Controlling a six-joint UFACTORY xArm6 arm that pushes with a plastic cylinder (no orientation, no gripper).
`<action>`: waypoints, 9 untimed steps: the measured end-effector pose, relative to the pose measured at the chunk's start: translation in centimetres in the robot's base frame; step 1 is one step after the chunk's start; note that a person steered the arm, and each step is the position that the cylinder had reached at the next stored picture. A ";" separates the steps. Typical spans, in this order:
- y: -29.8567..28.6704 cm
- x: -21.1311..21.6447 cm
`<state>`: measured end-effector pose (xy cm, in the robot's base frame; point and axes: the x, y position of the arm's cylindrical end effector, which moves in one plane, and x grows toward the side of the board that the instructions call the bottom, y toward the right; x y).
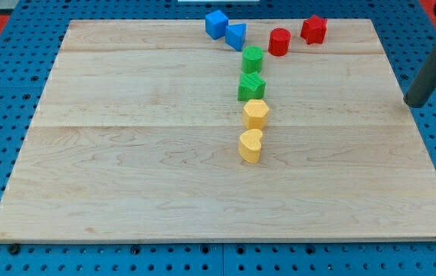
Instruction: Point at the red star
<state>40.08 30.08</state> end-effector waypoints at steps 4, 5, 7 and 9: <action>-1.2 -19.3; -3.3 -20.9; -10.1 -20.9; -14.9 -20.9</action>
<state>19.15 15.16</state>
